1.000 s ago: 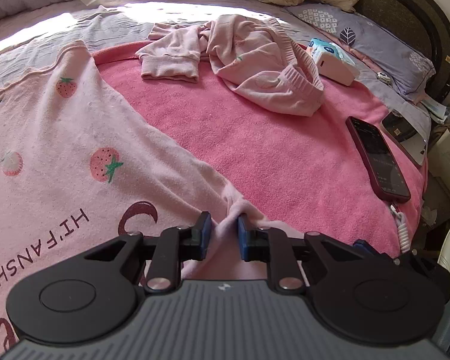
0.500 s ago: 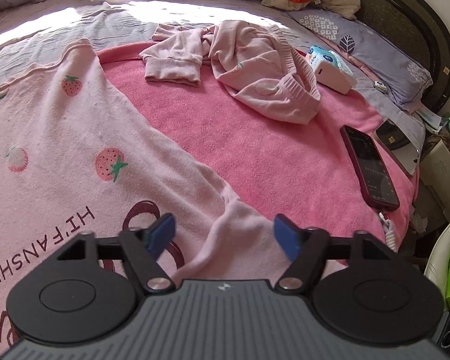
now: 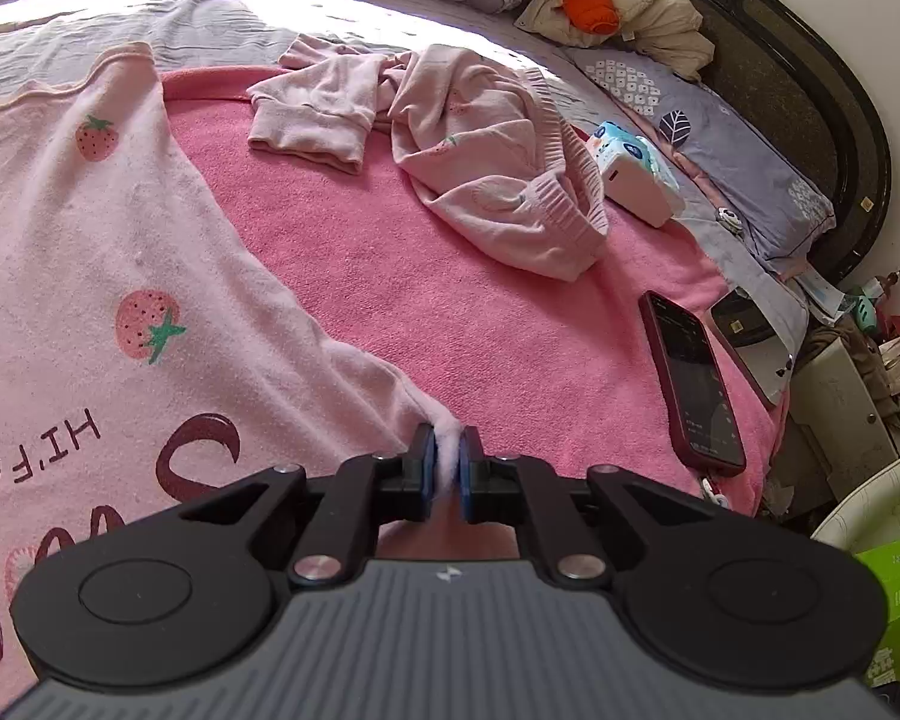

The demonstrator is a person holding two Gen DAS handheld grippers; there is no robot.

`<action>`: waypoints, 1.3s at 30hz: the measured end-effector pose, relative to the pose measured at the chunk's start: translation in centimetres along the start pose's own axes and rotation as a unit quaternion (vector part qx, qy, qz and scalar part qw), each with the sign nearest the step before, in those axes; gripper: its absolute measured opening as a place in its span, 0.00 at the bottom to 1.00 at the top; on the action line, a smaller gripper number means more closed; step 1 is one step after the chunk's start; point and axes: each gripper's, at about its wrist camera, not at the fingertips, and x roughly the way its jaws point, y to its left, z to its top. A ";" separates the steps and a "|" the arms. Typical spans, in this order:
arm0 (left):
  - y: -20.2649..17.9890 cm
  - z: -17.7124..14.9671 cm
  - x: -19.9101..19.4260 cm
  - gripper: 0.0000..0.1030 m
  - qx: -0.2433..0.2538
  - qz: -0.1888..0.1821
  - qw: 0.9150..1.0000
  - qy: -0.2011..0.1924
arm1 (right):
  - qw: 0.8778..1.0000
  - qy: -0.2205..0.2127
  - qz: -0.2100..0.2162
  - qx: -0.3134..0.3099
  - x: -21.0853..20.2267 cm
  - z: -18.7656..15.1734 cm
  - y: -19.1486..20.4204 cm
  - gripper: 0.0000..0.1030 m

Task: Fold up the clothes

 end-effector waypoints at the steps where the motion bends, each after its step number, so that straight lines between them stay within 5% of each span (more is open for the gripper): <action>1: 0.4 0.1 0.5 0.06 -0.010 0.001 1.000 0.002 | 1.000 0.012 0.000 0.000 0.0 -0.4 -0.1 0.07; 5: 1.4 0.4 1.9 0.06 -0.036 -0.004 0.999 0.001 | 0.999 0.034 -0.006 -0.021 -0.7 -1.4 -0.2 0.06; 10: 1.4 0.5 2.0 0.06 -0.032 -0.004 0.999 0.000 | 0.999 -0.003 0.002 -0.048 -1.6 -0.8 -0.3 0.09; 13: 1.4 0.5 1.9 0.06 -0.032 -0.004 0.999 0.000 | 0.996 -0.027 0.005 -0.088 -0.8 0.0 0.5 0.20; 15: 1.3 0.5 1.9 0.06 -0.030 -0.002 1.000 0.000 | 0.991 -0.022 0.004 -0.130 0.6 0.3 1.3 0.37; 22: 1.2 0.6 2.1 0.07 -0.017 0.007 1.000 0.001 | 0.970 -0.015 0.033 -0.242 2.4 -0.6 3.3 0.44; 25: 1.2 0.5 2.3 0.08 -0.015 0.012 1.000 -0.002 | 0.977 -0.016 0.024 -0.209 4.5 0.2 3.9 0.38; 27: 1.1 0.4 2.3 0.12 -0.007 0.019 1.000 -0.003 | 0.982 -0.018 0.018 -0.189 5.6 0.7 4.5 0.15; 31: 0.7 0.3 2.3 0.13 0.007 0.027 1.000 -0.005 | 0.986 -0.021 -0.010 -0.167 5.2 1.1 3.8 0.09; 39: 0.7 0.2 2.5 0.15 0.010 0.029 0.999 -0.012 | 0.988 0.043 -0.020 -0.149 2.2 -0.9 1.6 0.05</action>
